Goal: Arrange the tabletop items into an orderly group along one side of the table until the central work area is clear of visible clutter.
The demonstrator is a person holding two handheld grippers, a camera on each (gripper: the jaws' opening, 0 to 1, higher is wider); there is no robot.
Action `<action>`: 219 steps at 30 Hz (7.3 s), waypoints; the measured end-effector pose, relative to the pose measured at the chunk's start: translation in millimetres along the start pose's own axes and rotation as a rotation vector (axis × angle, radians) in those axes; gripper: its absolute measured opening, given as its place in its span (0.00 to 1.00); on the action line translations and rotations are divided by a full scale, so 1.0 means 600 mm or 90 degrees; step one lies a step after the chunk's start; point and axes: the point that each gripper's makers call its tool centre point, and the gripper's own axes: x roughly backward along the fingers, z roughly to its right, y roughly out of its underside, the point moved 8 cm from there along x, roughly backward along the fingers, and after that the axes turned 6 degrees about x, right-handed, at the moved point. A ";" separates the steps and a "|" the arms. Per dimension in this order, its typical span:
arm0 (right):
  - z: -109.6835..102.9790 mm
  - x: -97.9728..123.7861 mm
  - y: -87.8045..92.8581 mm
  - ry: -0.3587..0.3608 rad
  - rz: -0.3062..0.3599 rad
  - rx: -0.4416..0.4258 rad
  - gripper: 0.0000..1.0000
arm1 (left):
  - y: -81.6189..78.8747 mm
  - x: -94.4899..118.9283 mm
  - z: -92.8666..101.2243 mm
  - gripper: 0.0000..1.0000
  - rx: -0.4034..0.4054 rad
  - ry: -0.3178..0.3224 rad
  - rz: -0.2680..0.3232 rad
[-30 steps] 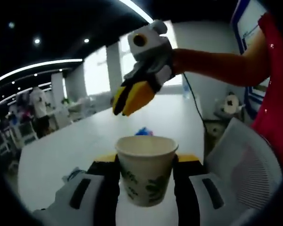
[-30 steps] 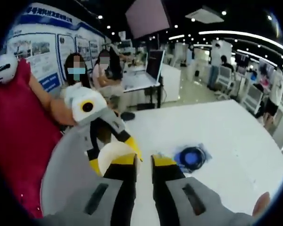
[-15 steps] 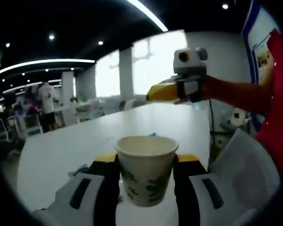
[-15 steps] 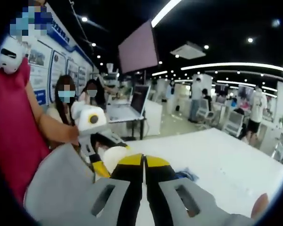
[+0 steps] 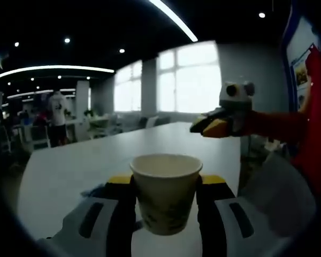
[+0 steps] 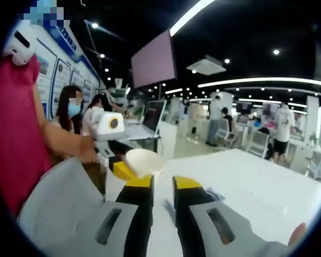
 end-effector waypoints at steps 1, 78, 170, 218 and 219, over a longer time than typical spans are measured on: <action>-0.004 0.003 0.005 0.003 -0.001 0.000 0.18 | 0.001 0.003 -0.005 0.41 0.002 -0.004 0.002; -0.023 0.049 0.135 0.176 -0.019 -0.162 0.76 | 0.212 -0.081 -0.364 0.42 0.051 -0.343 0.064; -0.040 0.075 0.098 0.144 0.001 -0.112 0.72 | 0.076 0.015 -0.047 0.49 0.018 -0.007 -0.001; 0.051 0.026 0.180 0.070 -0.160 -0.108 0.70 | 0.070 -0.017 0.048 0.49 0.024 0.112 -0.050; 0.058 0.020 0.184 0.068 -0.172 -0.106 0.70 | 0.070 -0.016 0.048 0.49 0.024 0.111 -0.049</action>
